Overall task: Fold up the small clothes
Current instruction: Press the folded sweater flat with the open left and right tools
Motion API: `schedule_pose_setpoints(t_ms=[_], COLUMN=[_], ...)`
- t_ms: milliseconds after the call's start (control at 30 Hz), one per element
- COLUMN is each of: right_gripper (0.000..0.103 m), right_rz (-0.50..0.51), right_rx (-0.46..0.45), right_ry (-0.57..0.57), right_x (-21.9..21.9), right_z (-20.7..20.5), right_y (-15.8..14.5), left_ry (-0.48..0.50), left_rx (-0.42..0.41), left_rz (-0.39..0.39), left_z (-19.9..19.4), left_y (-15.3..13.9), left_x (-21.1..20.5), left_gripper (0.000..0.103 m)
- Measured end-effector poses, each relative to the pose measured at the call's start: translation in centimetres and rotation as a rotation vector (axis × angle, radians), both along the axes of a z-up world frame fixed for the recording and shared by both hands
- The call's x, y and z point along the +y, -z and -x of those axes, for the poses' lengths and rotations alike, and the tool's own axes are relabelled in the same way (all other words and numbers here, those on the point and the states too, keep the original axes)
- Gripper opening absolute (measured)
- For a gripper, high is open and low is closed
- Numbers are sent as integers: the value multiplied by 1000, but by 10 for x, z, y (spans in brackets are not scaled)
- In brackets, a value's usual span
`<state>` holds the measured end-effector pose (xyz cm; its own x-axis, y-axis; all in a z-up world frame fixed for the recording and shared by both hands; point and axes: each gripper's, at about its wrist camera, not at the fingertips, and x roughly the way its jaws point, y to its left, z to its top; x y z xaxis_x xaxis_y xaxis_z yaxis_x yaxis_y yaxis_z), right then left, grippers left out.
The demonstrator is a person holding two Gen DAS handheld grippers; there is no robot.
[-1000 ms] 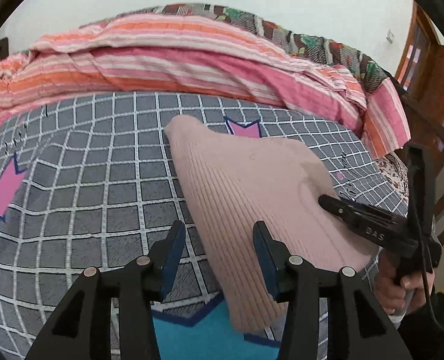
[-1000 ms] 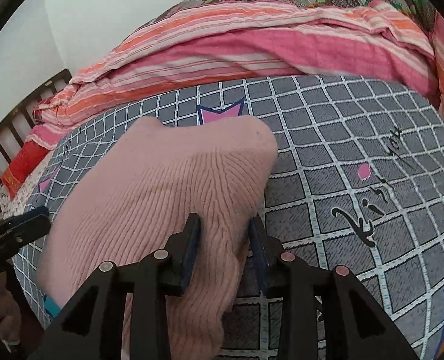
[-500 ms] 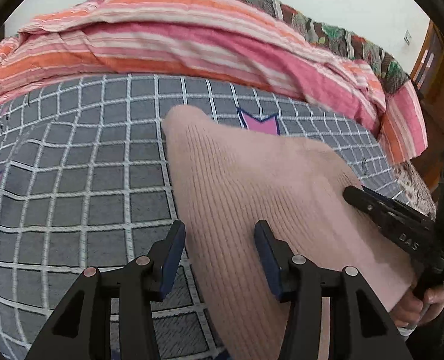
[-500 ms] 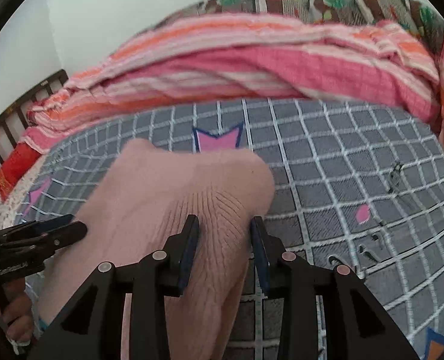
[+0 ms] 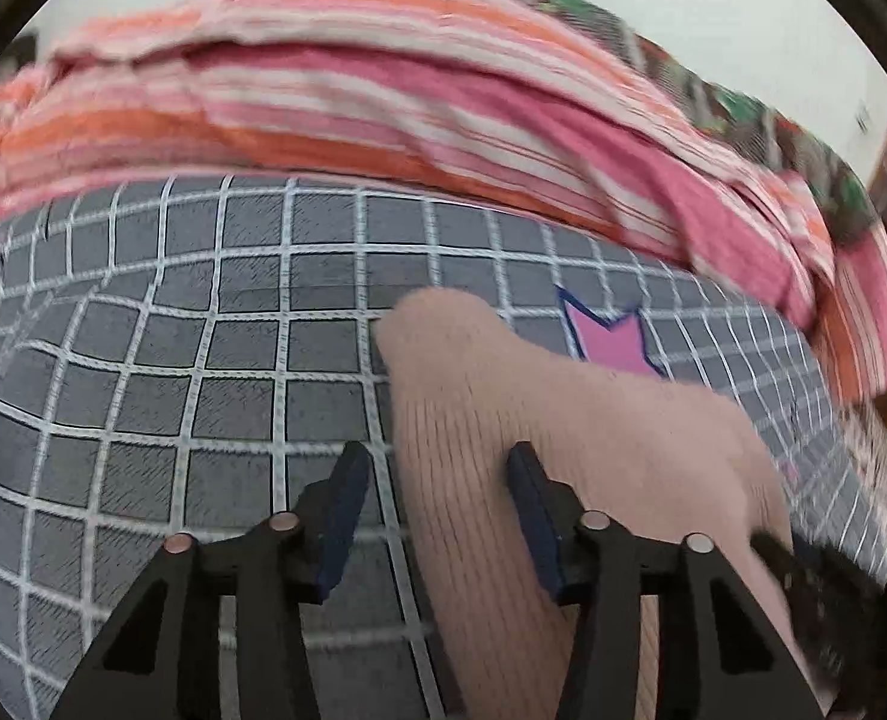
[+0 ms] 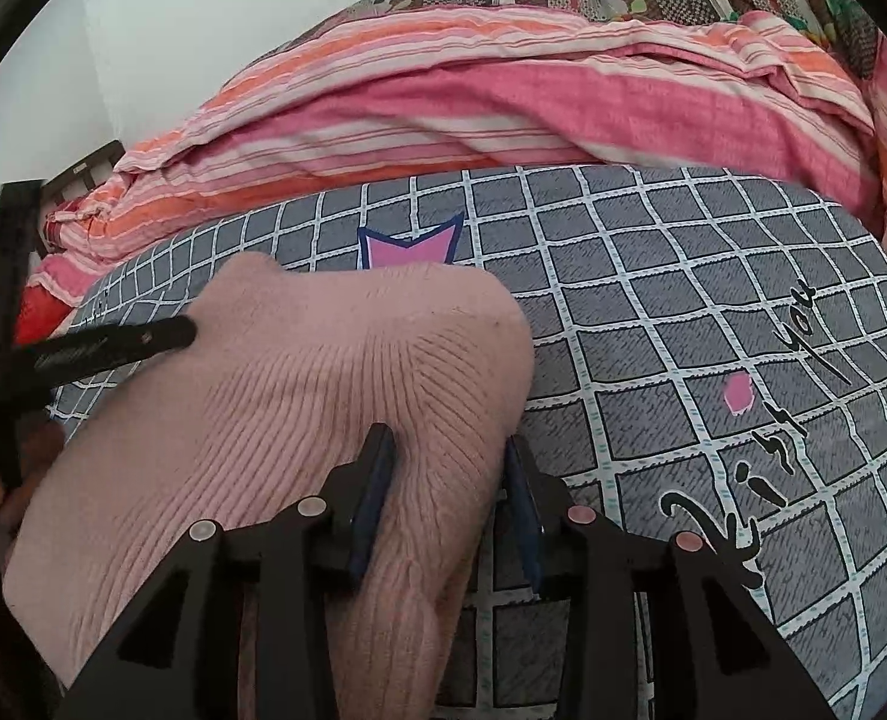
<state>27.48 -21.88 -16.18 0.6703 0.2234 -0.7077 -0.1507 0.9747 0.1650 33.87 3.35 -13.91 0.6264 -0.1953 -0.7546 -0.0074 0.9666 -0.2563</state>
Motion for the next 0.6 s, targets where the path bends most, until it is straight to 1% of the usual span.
schedule_pose_setpoints(t_ms=[33,67,100,167,200,300,333,400,467,500,600], right_gripper=[35,35,35,35,35,35,35,35,35,37,37], right_rz=[-5,-12,-19,-20,-17,-8,-10,-14,-17,-16,-10], right_rx=[-2,0,2,0,-1,-6,-4,-2,1,2,13], right_ry=[-1,-1,0,1,1,2,2,0,-1,-3,-10], right_x=[-1,-1,-2,-3,-2,-1,-1,-1,-2,-2,-1], right_z=[0,-1,-1,-1,0,0,0,0,-1,0,0], right_y=[1,1,2,2,2,1,1,1,1,1,-2], left_ry=[-30,-53,-62,-47,-32,46,79,125,154,158,162], left_rx=[1,2,7,27,37,56,57,41,29,19,26], left_rz=[-12,-24,-18,25,52,137,153,127,72,61,48], left_z=[-4,-6,-8,-9,-6,9,17,34,48,56,72], left_y=[2,3,4,4,3,2,0,-4,-7,-8,-9], left_x=[3,4,6,9,9,7,3,-8,-19,-21,-22], left_gripper=[38,38,38,37,35,35,36,38,39,41,44])
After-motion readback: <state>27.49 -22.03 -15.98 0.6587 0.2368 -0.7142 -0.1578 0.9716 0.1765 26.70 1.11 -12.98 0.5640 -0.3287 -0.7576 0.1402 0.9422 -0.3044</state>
